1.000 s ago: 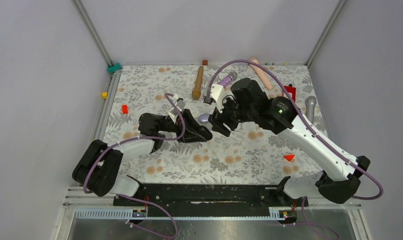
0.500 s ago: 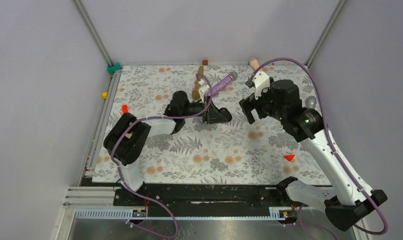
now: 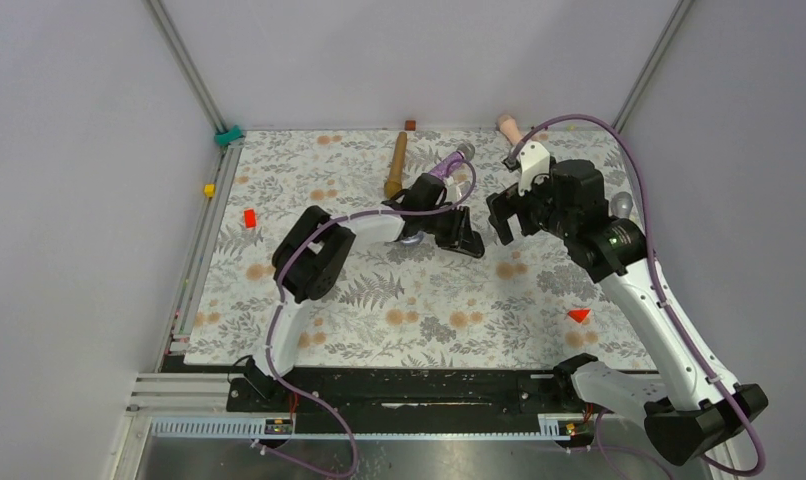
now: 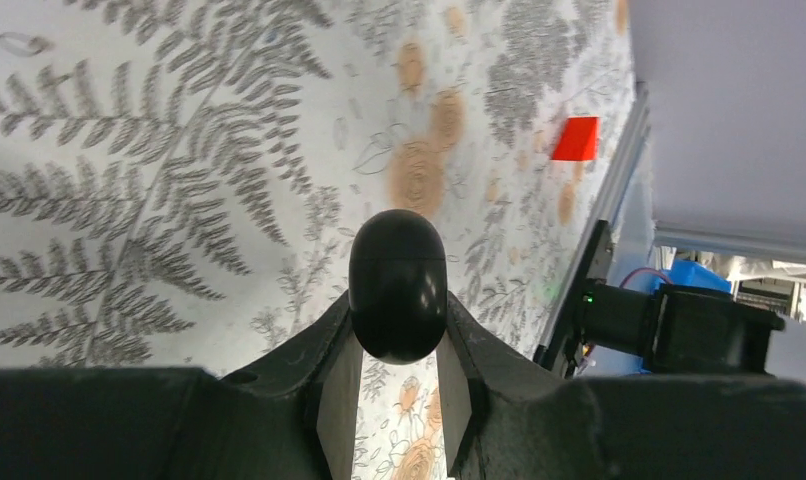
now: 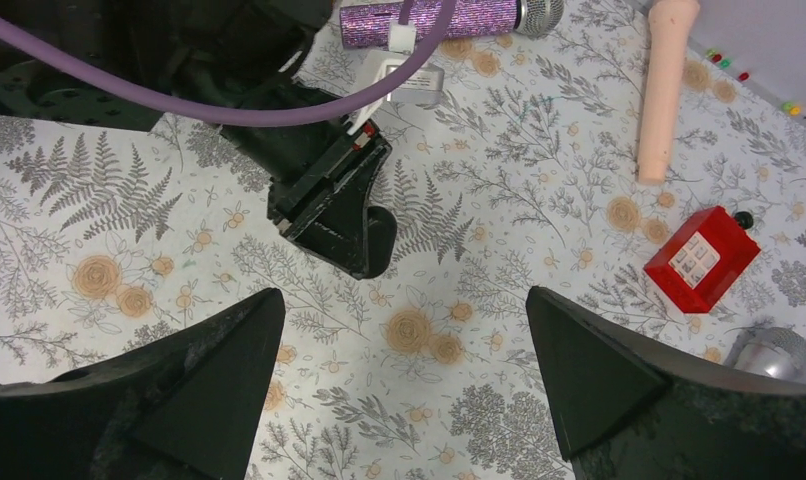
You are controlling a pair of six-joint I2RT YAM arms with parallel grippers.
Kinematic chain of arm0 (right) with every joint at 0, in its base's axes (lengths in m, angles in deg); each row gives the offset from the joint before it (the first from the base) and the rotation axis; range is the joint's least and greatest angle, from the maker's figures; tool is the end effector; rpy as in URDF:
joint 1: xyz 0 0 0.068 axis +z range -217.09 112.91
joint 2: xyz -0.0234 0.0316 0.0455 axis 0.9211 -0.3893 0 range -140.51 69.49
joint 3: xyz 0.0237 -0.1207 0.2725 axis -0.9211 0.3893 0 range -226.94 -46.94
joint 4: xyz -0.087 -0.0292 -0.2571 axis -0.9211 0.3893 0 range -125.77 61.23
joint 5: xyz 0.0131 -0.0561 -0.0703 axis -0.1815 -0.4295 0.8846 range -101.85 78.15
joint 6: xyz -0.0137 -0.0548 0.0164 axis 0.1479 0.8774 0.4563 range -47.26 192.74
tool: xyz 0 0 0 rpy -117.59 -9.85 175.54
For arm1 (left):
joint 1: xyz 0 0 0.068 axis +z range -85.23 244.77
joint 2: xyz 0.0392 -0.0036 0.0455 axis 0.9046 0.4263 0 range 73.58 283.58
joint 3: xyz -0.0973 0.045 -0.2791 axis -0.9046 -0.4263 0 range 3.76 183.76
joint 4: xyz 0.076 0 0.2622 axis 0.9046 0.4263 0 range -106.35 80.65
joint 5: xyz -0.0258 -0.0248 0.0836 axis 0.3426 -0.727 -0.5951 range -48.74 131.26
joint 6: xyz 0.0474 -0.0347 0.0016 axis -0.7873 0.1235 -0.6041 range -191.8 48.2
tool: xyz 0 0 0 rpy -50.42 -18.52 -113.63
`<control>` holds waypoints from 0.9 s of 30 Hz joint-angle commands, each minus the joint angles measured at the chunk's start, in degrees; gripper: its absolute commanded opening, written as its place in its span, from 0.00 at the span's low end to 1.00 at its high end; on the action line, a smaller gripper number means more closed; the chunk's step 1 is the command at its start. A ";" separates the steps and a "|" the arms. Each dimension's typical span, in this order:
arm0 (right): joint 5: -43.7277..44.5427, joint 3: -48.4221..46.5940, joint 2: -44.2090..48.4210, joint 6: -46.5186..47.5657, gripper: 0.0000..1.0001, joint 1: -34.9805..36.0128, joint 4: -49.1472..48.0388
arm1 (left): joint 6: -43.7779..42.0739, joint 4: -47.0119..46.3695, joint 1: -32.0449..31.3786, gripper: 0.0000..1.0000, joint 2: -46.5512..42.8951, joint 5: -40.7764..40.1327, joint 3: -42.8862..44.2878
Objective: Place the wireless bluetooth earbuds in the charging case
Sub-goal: Place the charging case at the center of the board.
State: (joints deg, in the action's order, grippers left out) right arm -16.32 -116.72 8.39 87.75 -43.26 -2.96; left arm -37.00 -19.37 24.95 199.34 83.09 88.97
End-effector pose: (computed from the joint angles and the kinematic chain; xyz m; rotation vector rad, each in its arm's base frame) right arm 0.2099 0.0963 0.4187 -0.7107 1.8642 0.1769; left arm 0.3722 -0.3474 0.1636 0.5633 2.4060 -1.4636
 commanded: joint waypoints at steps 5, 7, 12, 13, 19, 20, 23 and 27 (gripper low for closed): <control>-2.65 1.40 2.82 -0.95 1.00 -1.37 -3.14 | -2.03 15.45 -0.69 0.00 5.32 -5.06 10.50; -2.57 1.85 3.31 -0.88 0.99 -1.57 -3.52 | -2.12 16.37 -0.70 0.00 6.26 -5.05 11.73; -2.87 1.93 4.11 -1.20 0.99 -2.01 -3.67 | -1.61 18.48 -0.65 0.10 8.55 -4.73 13.75; -3.03 1.97 4.24 -1.25 1.00 -2.04 -3.71 | -1.52 18.49 -0.57 0.12 8.82 -4.69 13.75; -3.65 1.93 5.40 -1.53 1.00 -2.30 -3.72 | -2.38 18.77 -0.54 0.32 8.59 -4.83 12.95; -3.76 1.85 5.58 -1.57 1.00 -2.32 -3.66 | -2.57 18.84 -0.56 0.36 8.21 -5.02 12.78; -3.87 1.75 5.87 -1.72 1.00 -2.39 -3.64 | -2.86 18.92 -0.59 0.50 6.88 -5.00 11.74; -3.67 1.62 6.18 -1.71 0.99 -2.47 -3.64 | -3.82 19.41 -0.43 0.98 4.51 -5.52 10.46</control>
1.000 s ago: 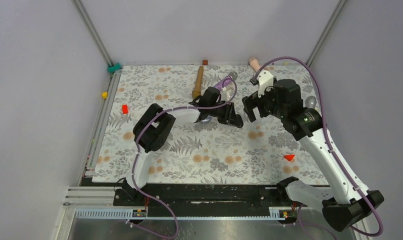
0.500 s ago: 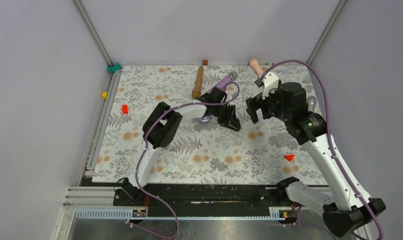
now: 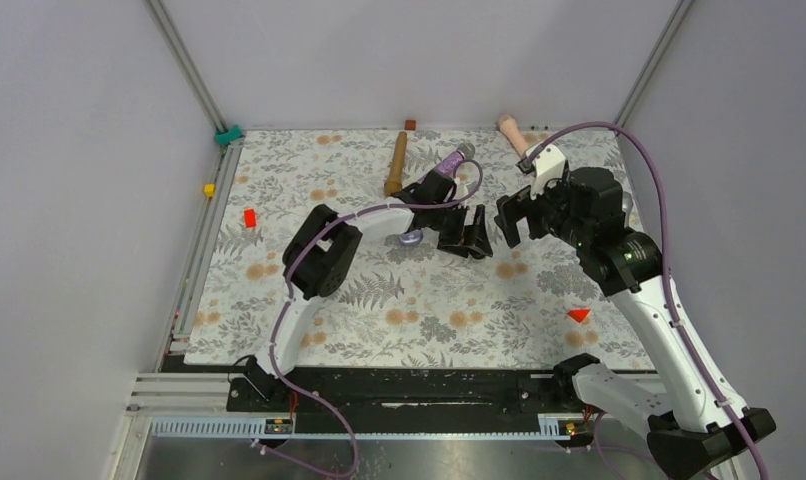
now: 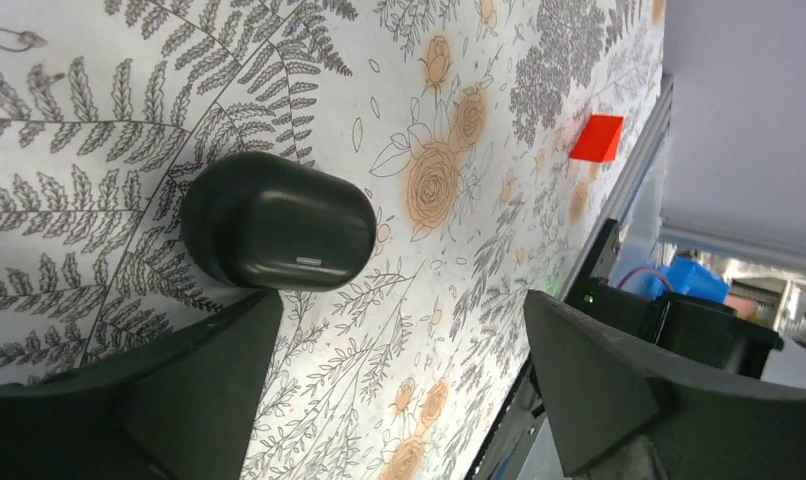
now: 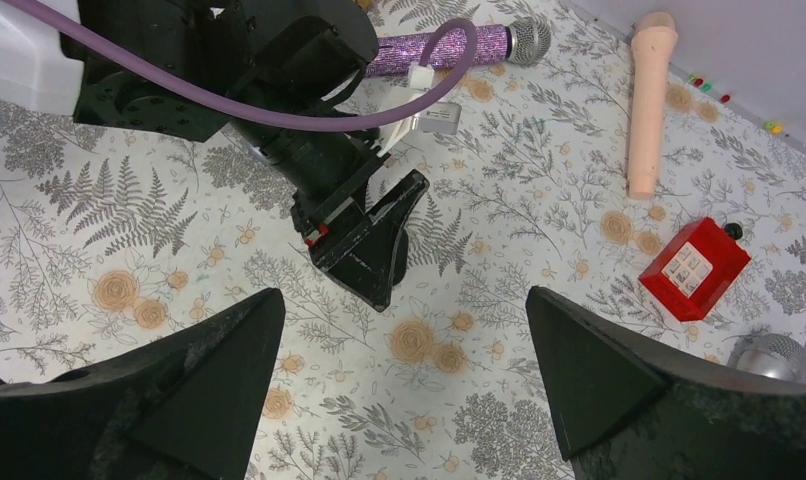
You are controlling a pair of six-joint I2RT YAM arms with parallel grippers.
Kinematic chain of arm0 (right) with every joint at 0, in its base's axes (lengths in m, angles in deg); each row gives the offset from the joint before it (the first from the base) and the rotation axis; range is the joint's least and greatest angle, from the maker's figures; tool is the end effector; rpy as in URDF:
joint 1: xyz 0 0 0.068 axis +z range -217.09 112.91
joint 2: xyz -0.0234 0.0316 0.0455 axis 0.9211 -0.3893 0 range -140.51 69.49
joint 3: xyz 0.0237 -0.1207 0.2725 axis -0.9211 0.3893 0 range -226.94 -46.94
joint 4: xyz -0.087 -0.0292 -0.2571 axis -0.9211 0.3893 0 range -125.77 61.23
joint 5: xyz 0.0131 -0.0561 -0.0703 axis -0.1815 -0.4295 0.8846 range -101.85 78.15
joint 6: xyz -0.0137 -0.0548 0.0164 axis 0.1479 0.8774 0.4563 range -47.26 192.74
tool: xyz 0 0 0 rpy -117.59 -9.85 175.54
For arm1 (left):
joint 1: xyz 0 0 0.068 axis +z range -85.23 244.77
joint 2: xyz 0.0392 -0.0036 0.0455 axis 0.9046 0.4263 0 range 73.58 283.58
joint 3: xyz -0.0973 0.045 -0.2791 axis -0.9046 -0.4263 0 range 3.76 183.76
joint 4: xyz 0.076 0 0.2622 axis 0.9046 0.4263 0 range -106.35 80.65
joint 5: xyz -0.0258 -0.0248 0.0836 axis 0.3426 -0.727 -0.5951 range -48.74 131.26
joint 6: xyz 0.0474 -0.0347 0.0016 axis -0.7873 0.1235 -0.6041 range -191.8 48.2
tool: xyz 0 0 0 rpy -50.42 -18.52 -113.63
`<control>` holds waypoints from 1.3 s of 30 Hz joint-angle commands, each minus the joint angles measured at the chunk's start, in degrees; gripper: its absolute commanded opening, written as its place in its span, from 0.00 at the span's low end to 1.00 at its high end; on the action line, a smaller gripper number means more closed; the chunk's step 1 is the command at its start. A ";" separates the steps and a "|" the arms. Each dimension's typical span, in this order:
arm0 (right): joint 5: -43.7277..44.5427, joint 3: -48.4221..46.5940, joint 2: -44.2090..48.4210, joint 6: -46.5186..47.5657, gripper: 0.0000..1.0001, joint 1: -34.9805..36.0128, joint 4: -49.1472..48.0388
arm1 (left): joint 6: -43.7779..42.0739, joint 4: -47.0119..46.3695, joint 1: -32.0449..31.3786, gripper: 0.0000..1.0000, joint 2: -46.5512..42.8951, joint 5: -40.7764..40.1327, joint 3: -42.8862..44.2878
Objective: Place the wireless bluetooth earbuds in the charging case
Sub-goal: Place the charging case at the center of the board, then reset both arms
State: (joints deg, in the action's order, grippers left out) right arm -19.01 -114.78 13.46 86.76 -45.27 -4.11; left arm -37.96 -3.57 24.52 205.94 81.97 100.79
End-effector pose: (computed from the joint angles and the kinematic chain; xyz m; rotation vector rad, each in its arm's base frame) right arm 0.1896 0.0815 0.4266 -0.6705 1.7994 0.2113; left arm 0.3878 -0.3647 0.1497 0.5203 2.6066 -1.3863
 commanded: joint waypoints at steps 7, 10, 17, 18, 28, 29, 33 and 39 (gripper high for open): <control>0.25 -1.09 2.50 -0.38 0.99 -0.73 -2.37 | -8.55 5.85 1.96 0.99 -11.83 -6.43 -5.86; 1.69 -1.70 3.50 -0.07 0.99 -0.81 -2.37 | -14.14 5.90 2.86 0.99 -19.06 -7.33 -8.90; 6.07 -0.46 10.41 -0.53 1.00 -0.82 -2.84 | -28.54 7.84 8.97 0.99 -42.38 -16.48 -16.46; 6.71 0.54 12.27 -0.69 1.00 -0.82 -3.56 | -29.33 8.53 11.74 0.99 -45.57 -17.07 -16.99; 13.59 3.75 27.51 -2.59 0.99 -0.73 -1.38 | -30.42 13.11 39.53 0.99 -72.85 -15.92 -23.27; 13.61 3.56 28.80 -2.66 1.00 -0.73 -0.12 | -31.02 13.08 40.70 0.99 -75.93 -19.11 -24.87; 12.68 3.49 34.22 -3.34 0.99 -0.73 3.90 | -37.74 11.16 41.93 0.99 -90.86 -25.93 -36.66; 13.11 3.83 38.61 -2.15 0.99 -0.75 7.53 | -40.68 18.98 44.07 0.99 -103.08 -23.47 -38.80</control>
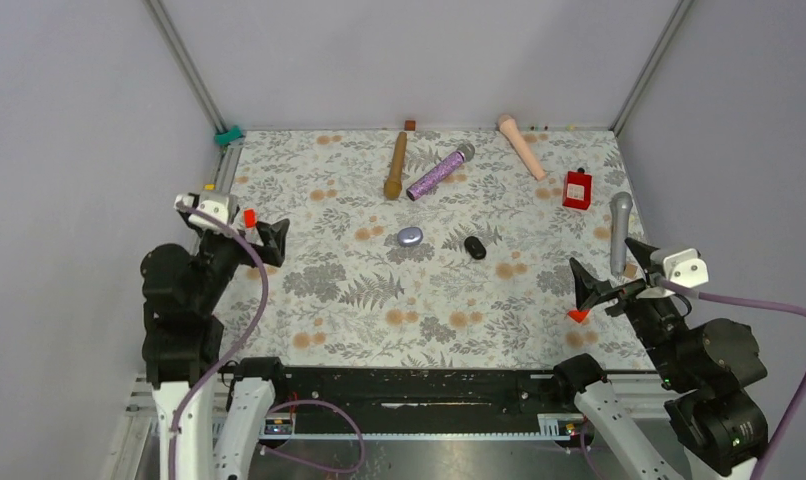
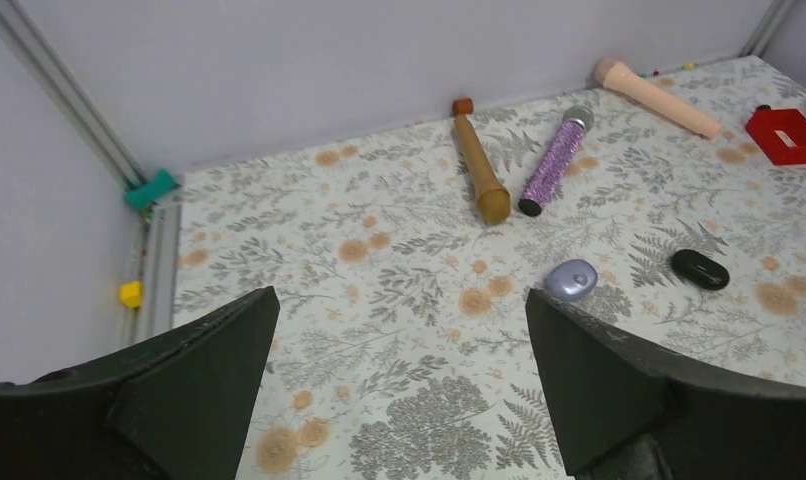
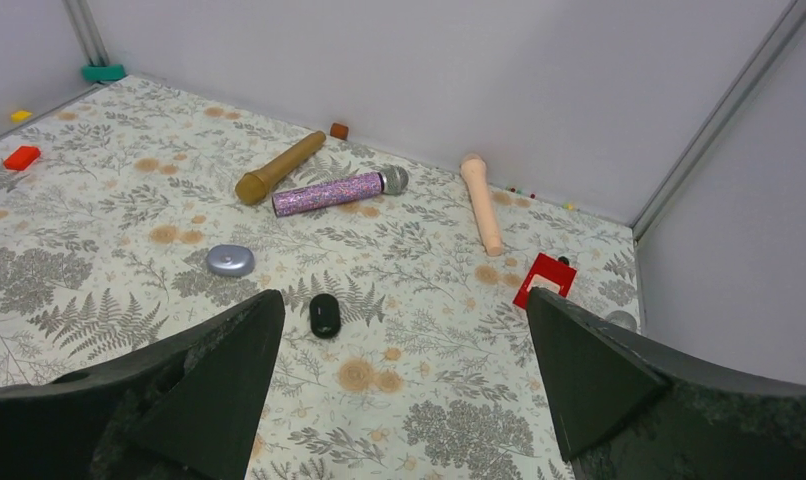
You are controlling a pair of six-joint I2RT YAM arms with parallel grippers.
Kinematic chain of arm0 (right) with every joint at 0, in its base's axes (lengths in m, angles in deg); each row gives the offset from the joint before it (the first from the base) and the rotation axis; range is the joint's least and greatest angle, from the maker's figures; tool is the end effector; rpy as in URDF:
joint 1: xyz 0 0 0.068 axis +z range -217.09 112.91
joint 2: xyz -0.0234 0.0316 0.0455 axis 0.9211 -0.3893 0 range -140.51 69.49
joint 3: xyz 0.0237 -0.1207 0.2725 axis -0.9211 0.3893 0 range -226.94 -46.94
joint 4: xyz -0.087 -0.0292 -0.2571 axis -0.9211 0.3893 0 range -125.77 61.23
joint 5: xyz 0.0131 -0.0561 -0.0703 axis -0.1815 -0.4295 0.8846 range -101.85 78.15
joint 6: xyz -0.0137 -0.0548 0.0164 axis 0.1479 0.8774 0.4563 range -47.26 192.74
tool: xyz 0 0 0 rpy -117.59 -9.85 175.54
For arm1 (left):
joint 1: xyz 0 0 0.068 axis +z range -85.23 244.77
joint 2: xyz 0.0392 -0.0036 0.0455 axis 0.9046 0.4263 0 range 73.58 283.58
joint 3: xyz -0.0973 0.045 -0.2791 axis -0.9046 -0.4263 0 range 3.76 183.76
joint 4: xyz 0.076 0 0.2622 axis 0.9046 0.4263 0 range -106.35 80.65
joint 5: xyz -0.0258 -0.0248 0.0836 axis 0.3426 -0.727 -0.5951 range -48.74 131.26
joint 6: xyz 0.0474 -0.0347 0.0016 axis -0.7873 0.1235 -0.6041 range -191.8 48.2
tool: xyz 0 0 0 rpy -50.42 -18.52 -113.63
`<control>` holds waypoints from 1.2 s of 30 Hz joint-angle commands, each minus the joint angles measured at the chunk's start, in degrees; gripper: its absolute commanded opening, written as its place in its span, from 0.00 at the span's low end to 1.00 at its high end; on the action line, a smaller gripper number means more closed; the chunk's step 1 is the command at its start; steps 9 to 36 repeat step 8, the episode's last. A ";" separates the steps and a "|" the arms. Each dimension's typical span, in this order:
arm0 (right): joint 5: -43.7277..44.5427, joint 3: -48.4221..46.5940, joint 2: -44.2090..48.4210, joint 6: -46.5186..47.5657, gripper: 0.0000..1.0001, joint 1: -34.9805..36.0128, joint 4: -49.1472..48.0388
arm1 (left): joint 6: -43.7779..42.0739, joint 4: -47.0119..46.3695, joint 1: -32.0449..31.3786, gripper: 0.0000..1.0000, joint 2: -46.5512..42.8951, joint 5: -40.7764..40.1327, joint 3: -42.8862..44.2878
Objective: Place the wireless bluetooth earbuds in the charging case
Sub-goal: Reset both arms
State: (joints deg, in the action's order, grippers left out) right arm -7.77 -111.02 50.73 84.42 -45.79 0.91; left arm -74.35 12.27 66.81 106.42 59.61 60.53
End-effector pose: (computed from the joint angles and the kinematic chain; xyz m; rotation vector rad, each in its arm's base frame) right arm -0.0008 -0.0036 0.4496 -0.3466 1.3782 0.0881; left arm 0.1007 -0.0099 0.4212 0.2505 1.6332 -0.2034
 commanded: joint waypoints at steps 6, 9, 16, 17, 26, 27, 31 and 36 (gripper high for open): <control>4.25 -2.04 2.39 0.87 0.99 -0.21 4.13 | -3.60 5.86 2.09 0.99 -6.34 -6.55 3.89; 4.81 -2.33 2.70 0.51 0.99 -0.21 4.13 | -2.68 6.03 2.27 0.99 -7.30 -4.85 2.76; 4.81 -2.33 2.70 0.51 0.99 -0.21 4.13 | -2.68 6.03 2.27 0.99 -7.30 -4.85 2.76; 4.81 -2.33 2.70 0.51 0.99 -0.21 4.13 | -2.68 6.03 2.27 0.99 -7.30 -4.85 2.76; 4.81 -2.33 2.70 0.51 0.99 -0.21 4.13 | -2.68 6.03 2.27 0.99 -7.30 -4.85 2.76; 4.81 -2.33 2.70 0.51 0.99 -0.21 4.13 | -2.68 6.03 2.27 0.99 -7.30 -4.85 2.76; 4.81 -2.33 2.70 0.51 0.99 -0.21 4.13 | -2.68 6.03 2.27 0.99 -7.30 -4.85 2.76; 4.81 -2.33 2.70 0.51 0.99 -0.21 4.13 | -2.68 6.03 2.27 0.99 -7.30 -4.85 2.76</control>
